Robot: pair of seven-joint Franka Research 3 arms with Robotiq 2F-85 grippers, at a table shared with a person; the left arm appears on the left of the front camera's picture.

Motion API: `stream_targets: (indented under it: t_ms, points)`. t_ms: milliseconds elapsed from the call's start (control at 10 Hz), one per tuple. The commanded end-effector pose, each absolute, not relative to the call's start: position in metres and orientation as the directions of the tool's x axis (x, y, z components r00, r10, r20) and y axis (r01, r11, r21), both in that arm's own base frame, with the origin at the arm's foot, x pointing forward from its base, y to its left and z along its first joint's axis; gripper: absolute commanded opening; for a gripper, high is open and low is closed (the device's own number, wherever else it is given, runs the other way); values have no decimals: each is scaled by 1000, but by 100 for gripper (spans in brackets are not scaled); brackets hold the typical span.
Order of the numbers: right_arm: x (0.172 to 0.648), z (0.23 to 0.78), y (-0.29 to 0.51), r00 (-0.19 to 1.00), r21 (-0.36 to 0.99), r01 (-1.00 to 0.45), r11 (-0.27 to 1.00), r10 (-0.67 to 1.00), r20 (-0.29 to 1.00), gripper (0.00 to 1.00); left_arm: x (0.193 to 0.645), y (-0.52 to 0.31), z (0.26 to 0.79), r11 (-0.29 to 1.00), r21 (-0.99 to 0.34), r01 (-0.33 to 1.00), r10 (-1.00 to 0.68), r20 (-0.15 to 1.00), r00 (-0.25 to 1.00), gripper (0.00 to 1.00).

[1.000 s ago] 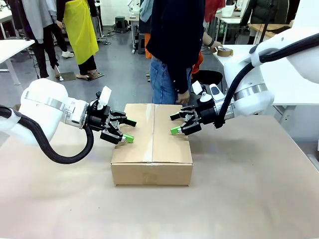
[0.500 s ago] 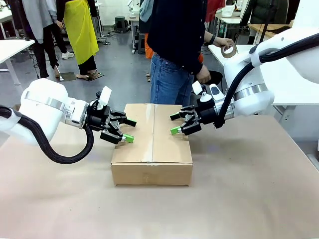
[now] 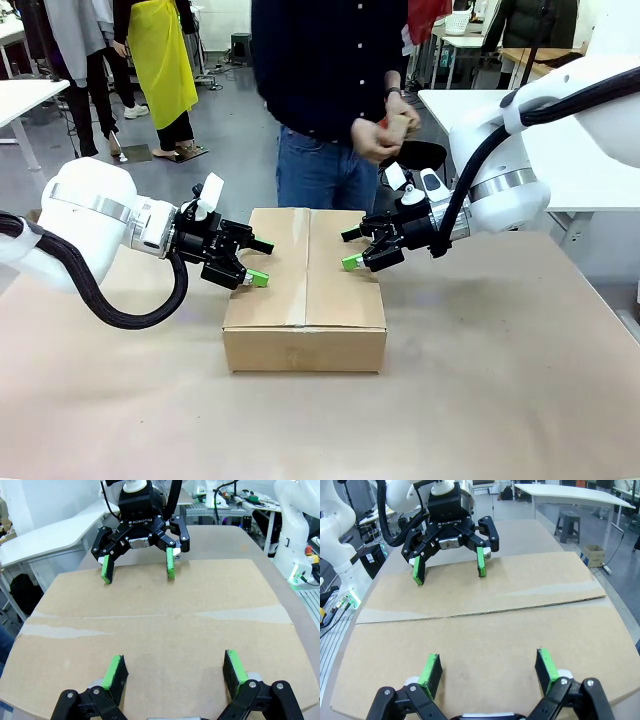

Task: Pack the gift set into the box.
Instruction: Press and hold the closed box until the human finishes sealing it.

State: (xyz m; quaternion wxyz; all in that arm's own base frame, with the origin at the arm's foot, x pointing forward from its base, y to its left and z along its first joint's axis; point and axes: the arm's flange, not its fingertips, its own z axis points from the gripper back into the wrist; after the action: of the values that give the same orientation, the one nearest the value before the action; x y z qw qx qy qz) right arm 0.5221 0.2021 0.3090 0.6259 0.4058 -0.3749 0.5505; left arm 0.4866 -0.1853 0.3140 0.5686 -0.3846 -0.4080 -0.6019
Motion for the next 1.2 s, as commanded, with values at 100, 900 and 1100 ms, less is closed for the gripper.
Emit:
stream_targets:
  t_ms: [100,900,1100]
  points:
    - [521,308,202,110,93,-994,64,388,915,100,483,-184,312,-24,68,997,-371,926,-72,100]
    - [521,308,202,110,93,-994,64,388,915,100,483,-184,312,-24,68,997,-371,926,-72,100]
    - [521,308,202,110,93,-994,64,388,915,100,483,-184,312,-24,68,997,-371,926,-72,100]
